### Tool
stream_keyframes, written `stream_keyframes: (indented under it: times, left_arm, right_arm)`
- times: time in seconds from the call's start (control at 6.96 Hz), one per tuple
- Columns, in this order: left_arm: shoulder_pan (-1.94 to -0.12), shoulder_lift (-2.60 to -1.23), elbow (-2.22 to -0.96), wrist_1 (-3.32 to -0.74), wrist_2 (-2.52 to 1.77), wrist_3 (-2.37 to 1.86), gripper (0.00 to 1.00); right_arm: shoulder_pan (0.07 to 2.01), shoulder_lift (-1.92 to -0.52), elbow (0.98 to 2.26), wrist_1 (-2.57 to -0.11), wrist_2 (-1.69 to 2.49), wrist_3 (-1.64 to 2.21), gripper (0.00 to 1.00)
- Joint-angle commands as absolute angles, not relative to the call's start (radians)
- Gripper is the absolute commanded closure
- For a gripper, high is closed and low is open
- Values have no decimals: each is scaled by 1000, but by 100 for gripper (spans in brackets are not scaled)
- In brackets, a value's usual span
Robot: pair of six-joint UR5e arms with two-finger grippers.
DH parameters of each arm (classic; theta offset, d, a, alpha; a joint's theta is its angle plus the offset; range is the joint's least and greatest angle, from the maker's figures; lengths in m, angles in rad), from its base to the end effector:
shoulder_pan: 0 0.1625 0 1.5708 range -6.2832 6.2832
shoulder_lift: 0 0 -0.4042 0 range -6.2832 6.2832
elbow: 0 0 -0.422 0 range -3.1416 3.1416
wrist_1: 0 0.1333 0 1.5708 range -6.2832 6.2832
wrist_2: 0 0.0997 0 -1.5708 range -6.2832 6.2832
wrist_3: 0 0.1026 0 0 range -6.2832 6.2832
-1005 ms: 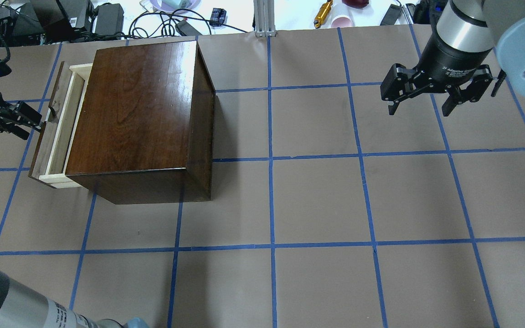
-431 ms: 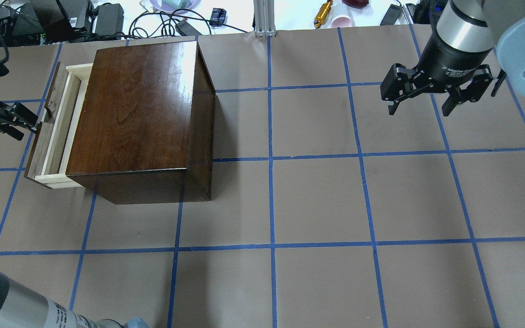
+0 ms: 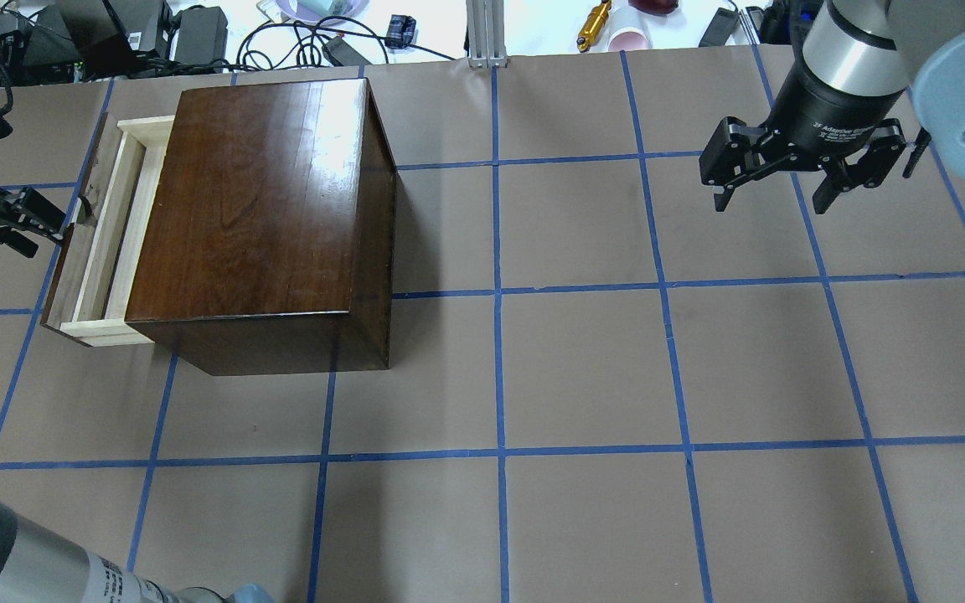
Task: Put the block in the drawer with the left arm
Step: 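Pull the drawer outward from the cabinet with the left gripper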
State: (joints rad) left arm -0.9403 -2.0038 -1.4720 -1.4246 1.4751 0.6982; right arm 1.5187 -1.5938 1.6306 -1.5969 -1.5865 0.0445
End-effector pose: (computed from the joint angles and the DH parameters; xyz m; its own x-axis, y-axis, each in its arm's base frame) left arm 0.2659 -0.6071 0.2720 -0.9801 0.0495 0.1921 0.0665 0.9943 0.0828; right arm 0.1049 -0.5172 0.4474 -0.9952 0.0963 0.0162 0.0964 0.9953 0.0100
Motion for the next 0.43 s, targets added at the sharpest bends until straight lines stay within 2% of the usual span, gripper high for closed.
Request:
stream_keyframes:
  times: [0.0, 0.29]
  left_arm:
    - [-942, -2002, -1482, -1399, 1512, 698, 24]
    - [-942, -2002, -1482, -1394, 1520, 698, 24]
  right_arm:
    - [1519, -1594, 1631, -1597, -1586, 44, 0]
    - [1519, -1594, 1631, -1597, -1586, 44, 0]
